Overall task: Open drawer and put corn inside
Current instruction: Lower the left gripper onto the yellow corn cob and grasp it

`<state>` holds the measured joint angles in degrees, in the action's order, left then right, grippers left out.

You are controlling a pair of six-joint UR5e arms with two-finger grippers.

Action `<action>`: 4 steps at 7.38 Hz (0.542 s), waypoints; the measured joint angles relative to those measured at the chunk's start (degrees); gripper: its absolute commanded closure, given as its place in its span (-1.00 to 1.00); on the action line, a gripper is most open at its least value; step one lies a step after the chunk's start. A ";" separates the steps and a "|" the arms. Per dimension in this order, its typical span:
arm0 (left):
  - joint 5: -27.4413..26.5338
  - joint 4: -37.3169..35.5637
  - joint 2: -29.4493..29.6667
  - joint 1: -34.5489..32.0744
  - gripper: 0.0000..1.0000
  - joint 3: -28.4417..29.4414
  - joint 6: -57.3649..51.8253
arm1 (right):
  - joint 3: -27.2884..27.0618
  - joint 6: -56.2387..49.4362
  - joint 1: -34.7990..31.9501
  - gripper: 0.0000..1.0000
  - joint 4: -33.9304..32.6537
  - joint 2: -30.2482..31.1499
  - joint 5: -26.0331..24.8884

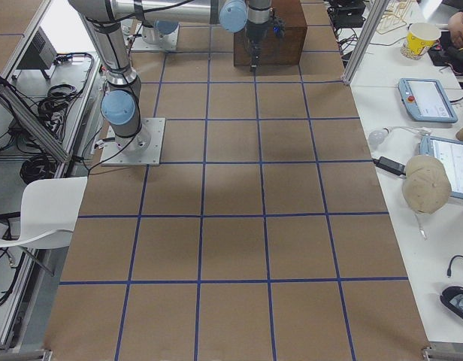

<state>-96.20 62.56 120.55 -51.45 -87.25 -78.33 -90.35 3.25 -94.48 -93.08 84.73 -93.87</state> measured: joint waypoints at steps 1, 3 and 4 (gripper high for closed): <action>0.16 -0.87 0.87 1.05 -1.00 -0.68 -1.12 | 0.00 0.00 0.00 -1.00 0.00 0.00 0.00; 0.66 -2.20 2.24 2.89 -1.00 -1.48 -1.72 | 0.00 0.00 0.00 -1.00 0.00 0.00 0.00; 1.08 -2.84 3.00 3.20 -1.00 -1.59 -1.76 | 0.00 0.00 0.00 -1.00 0.00 0.00 0.00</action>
<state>-95.12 59.73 123.55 -48.24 -88.84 -80.09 -90.35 3.25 -94.48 -93.08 84.73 -93.87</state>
